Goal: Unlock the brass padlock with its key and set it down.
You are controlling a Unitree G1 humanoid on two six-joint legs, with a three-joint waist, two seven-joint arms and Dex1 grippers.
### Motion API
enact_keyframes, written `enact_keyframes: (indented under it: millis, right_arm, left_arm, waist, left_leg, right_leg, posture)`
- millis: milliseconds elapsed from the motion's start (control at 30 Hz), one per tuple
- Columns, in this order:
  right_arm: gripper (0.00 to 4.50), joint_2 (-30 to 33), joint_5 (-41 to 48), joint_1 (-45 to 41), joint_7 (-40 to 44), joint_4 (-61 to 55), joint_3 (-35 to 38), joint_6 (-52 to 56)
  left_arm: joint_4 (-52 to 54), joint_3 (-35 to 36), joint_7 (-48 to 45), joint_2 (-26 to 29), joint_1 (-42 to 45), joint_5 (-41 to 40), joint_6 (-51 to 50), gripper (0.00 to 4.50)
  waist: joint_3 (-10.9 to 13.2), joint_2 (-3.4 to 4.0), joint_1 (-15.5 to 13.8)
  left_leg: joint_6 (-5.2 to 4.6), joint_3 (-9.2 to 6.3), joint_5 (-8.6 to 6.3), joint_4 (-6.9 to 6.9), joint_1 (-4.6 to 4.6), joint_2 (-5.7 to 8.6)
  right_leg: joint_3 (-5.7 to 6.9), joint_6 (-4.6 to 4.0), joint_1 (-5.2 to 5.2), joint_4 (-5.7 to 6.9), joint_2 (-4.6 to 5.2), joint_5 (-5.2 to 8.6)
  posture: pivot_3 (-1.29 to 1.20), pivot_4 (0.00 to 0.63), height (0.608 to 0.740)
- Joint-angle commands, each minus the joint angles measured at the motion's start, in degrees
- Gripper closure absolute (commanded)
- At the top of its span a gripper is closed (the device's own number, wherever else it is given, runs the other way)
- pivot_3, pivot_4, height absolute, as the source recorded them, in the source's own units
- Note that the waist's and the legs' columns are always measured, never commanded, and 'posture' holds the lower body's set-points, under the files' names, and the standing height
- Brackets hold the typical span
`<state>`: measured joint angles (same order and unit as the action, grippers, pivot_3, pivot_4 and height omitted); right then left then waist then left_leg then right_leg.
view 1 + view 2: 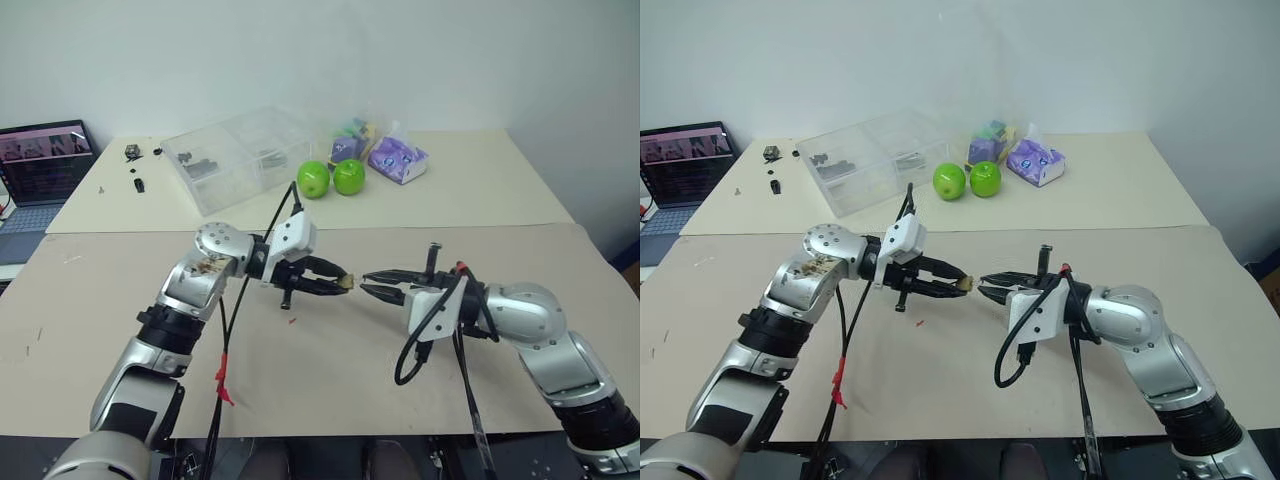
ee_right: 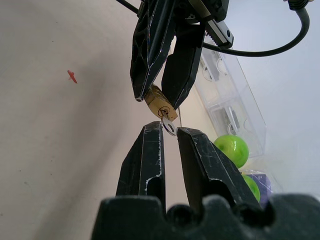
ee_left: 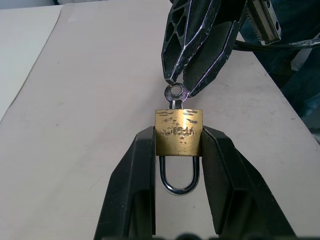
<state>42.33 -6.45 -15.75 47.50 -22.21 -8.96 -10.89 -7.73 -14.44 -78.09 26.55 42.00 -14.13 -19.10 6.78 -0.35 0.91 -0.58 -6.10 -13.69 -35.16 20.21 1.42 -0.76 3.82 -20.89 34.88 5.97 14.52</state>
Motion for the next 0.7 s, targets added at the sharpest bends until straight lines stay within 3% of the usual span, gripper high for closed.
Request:
enact_keyframes:
  millis: [33,700]
  right_arm:
    - [3.67,0.05,1.26,-0.92,-0.09,-2.35,1.25,-0.33]
    - [3.67,-1.38,-1.19,-1.64,-0.91,-0.58,-0.5,-1.63]
  left_arm:
    - [0.57,0.92,0.1,0.22,0.14,-1.07,1.26,3.68]
    - [-2.25,0.15,-0.39,-0.22,0.24,-0.5,3.78,3.68]
  waist:
    - [0.0,0.0,0.0]
    - [0.0,0.0,0.0]
  left_leg:
    - [0.0,0.0,0.0,0.0,0.0,0.0]
    - [0.0,0.0,0.0,-0.01,0.0,0.0]
  right_leg:
    - [0.0,0.0,0.0,0.0,0.0,0.0]
    - [0.0,-0.01,0.0,0.01,0.0,0.01]
  posture:
    - [0.0,0.15,0.74]
    - [0.0,0.15,0.74]
